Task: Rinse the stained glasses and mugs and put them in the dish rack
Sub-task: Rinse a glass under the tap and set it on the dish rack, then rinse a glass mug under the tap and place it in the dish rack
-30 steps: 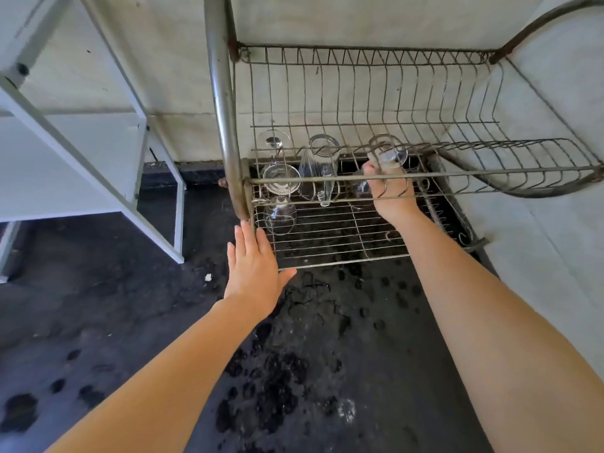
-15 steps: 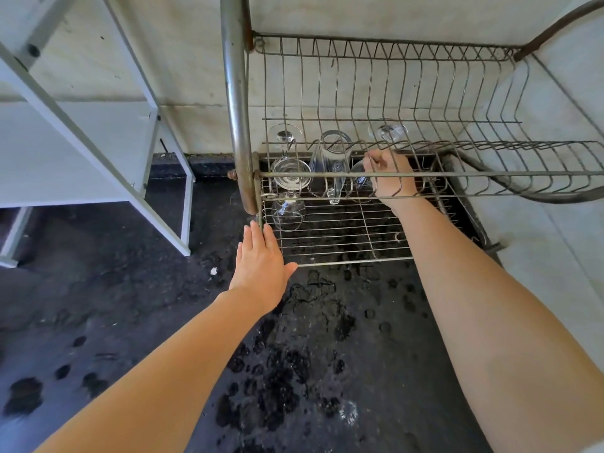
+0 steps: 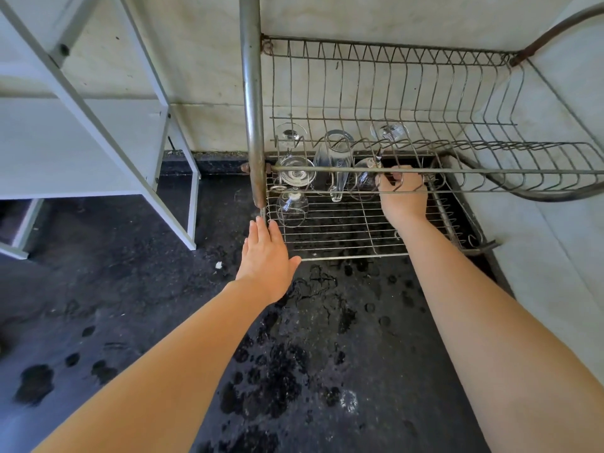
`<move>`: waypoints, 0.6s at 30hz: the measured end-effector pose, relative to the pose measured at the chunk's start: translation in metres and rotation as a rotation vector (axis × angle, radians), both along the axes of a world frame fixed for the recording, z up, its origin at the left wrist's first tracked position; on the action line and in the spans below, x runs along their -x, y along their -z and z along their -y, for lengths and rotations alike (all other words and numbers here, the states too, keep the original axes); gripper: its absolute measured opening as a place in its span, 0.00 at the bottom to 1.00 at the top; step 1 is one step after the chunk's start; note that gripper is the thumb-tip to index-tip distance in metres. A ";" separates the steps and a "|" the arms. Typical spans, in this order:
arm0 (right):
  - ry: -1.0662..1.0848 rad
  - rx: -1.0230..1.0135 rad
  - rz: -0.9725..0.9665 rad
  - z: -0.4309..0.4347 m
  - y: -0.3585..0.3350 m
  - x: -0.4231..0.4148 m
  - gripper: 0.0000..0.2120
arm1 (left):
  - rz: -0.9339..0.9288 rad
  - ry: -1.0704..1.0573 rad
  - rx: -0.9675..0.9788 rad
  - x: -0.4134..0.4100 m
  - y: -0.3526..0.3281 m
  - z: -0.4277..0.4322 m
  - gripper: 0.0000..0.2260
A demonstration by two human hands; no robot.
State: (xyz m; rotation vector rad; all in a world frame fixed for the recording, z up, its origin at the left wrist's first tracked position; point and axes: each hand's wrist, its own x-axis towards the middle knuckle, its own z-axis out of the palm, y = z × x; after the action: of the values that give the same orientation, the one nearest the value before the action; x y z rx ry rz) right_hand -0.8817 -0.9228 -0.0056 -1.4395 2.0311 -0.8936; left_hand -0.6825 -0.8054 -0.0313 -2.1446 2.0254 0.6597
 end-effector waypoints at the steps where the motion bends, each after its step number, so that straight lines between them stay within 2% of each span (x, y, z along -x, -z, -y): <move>1: 0.029 -0.015 0.004 -0.009 -0.002 -0.001 0.15 | -0.022 -0.012 0.004 0.000 -0.002 -0.001 0.35; 5: 0.014 -0.032 0.010 -0.065 -0.006 -0.015 0.13 | -0.279 -0.106 -0.044 -0.004 -0.019 -0.006 0.33; 7: -0.032 0.013 0.051 -0.092 -0.007 -0.030 0.11 | -0.418 -0.153 0.025 -0.013 -0.031 -0.013 0.29; 9: -0.086 0.083 0.077 -0.119 -0.008 -0.050 0.08 | -0.481 -0.185 0.128 -0.027 -0.042 -0.027 0.24; 13: -0.236 0.116 0.034 -0.170 -0.002 -0.102 0.06 | -0.474 -0.259 0.191 -0.076 -0.054 -0.084 0.21; 18: -0.481 0.023 0.008 -0.240 0.004 -0.190 0.06 | -0.389 -0.375 0.174 -0.165 -0.044 -0.185 0.19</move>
State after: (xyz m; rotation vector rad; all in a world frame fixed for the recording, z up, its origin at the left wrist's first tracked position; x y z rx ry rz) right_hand -0.6916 -0.6829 -0.0094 -1.8226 1.5617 -0.7125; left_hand -0.5176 -0.6203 0.0122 -2.7165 1.9161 1.0576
